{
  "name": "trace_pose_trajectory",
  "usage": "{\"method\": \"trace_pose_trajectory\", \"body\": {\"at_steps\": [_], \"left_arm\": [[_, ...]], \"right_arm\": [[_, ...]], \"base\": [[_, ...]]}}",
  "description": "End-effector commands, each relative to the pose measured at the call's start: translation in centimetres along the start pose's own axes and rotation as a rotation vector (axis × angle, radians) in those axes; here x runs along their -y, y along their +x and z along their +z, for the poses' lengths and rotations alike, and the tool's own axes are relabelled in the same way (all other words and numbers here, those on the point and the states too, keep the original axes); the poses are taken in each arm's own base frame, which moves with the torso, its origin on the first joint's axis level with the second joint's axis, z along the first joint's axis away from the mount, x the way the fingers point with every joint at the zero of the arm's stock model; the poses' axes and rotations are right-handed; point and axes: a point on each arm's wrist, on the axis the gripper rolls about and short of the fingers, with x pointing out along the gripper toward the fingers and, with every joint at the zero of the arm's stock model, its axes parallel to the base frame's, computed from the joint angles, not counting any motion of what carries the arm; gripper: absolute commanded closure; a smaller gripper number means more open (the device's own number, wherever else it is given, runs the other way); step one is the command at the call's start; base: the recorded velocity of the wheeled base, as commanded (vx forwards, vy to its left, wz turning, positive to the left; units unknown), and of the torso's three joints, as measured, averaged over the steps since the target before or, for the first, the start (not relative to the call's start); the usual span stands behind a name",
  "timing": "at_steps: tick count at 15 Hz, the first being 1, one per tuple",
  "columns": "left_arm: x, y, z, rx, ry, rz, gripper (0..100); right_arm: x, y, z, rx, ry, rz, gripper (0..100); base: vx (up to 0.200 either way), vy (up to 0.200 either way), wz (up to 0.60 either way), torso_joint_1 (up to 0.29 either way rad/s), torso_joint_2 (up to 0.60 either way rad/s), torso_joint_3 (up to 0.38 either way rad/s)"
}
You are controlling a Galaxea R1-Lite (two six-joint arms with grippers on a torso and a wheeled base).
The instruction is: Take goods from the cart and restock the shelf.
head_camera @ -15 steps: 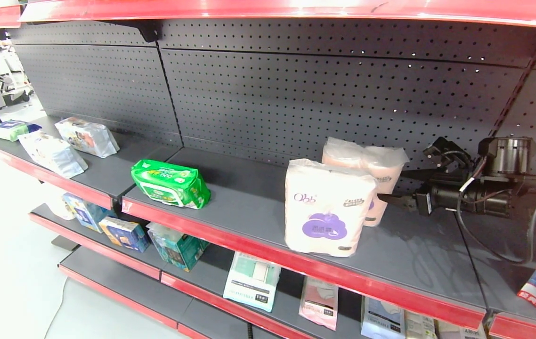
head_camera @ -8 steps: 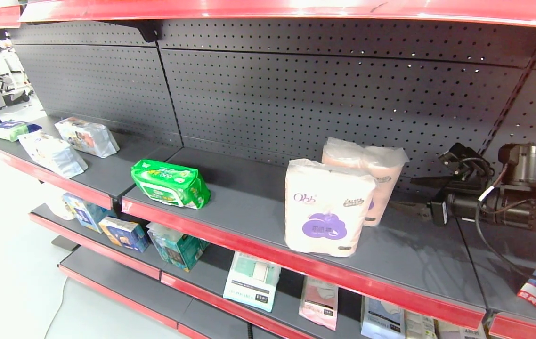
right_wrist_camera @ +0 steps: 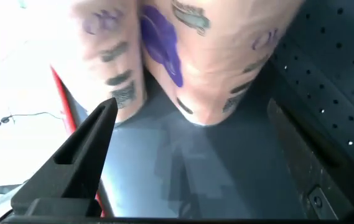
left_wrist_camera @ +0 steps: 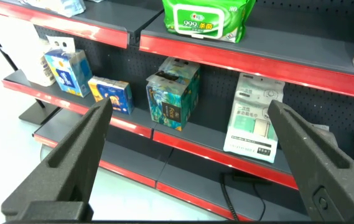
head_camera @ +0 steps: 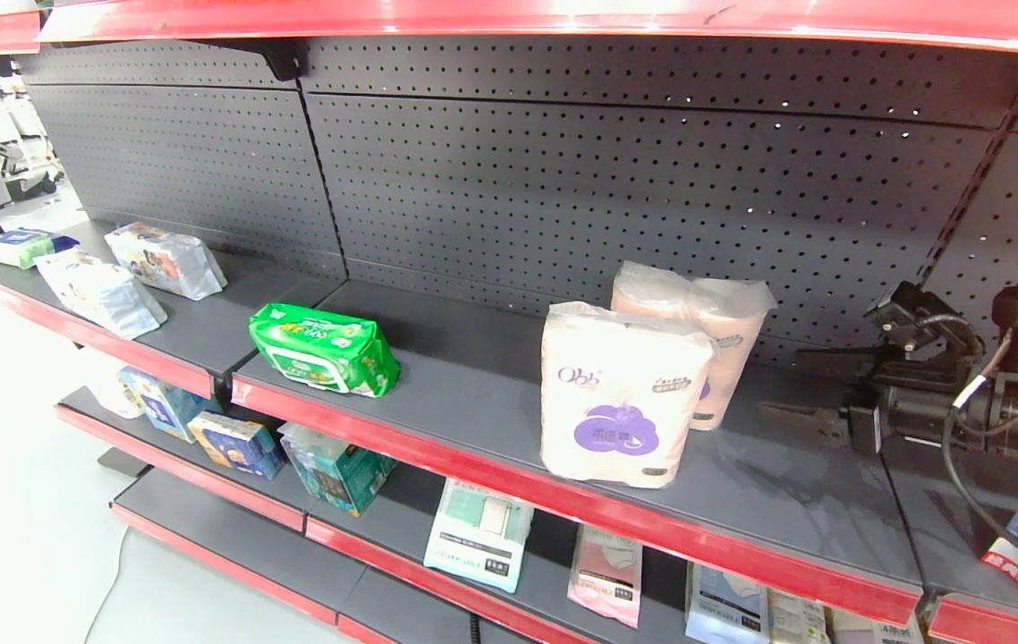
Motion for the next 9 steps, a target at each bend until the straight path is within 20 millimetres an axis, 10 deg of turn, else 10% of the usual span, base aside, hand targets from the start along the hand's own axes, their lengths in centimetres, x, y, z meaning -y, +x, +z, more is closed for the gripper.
{"method": "trace_pose_trajectory", "body": {"at_steps": [1, 9], "left_arm": [[0.0, 0.0, 0.0, -0.001, -0.001, 0.000, 0], [0.0, 0.0, 0.0, -0.001, -0.001, 0.000, 0]], "right_arm": [[-1.1, -1.0, 0.5, 0.022, -0.016, 0.010, 0], [-4.7, 0.1, 2.3, 0.067, -0.076, 0.143, 0]], "base": [[0.000, 0.000, 0.00, 0.000, 0.00, 0.000], [0.000, 0.000, 0.00, 0.000, 0.00, 0.000]]}}
